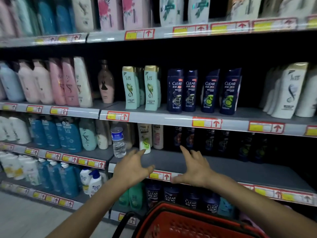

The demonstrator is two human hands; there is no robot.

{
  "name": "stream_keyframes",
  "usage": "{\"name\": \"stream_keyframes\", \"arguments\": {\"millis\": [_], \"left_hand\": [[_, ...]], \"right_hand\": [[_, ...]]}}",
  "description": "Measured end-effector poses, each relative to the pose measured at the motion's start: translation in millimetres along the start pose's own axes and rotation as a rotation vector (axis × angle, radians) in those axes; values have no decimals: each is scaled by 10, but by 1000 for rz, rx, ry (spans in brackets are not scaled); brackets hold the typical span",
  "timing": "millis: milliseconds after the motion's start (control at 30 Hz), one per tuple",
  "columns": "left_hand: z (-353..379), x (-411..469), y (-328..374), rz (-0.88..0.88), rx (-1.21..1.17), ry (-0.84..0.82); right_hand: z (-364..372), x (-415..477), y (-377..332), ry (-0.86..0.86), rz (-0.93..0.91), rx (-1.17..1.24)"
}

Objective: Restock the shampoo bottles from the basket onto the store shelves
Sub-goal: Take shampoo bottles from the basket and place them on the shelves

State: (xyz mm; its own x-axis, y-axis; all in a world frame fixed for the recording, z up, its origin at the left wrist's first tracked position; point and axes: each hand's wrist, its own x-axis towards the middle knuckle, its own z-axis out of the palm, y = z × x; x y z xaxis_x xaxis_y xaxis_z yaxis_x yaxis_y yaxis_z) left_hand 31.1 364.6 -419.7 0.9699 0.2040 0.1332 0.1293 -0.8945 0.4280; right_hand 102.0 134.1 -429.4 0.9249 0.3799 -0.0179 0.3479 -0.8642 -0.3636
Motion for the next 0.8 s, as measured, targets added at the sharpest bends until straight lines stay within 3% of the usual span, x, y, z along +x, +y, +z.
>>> {"name": "stream_keyframes", "arguments": {"millis": [233, 433, 600, 800], "left_hand": [[214, -334, 218, 103, -18, -89], [706, -637, 242, 167, 0, -110], [1364, -872, 22, 104, 55, -253], [2239, -1083, -201, 53, 203, -489]], "right_hand": [[-65, -704, 489, -29, -33, -6], [295, -1070, 961, -63, -7, 20], [873, -1298, 1272, -240, -28, 27], [1444, -1506, 1462, -514, -134, -227]]}}
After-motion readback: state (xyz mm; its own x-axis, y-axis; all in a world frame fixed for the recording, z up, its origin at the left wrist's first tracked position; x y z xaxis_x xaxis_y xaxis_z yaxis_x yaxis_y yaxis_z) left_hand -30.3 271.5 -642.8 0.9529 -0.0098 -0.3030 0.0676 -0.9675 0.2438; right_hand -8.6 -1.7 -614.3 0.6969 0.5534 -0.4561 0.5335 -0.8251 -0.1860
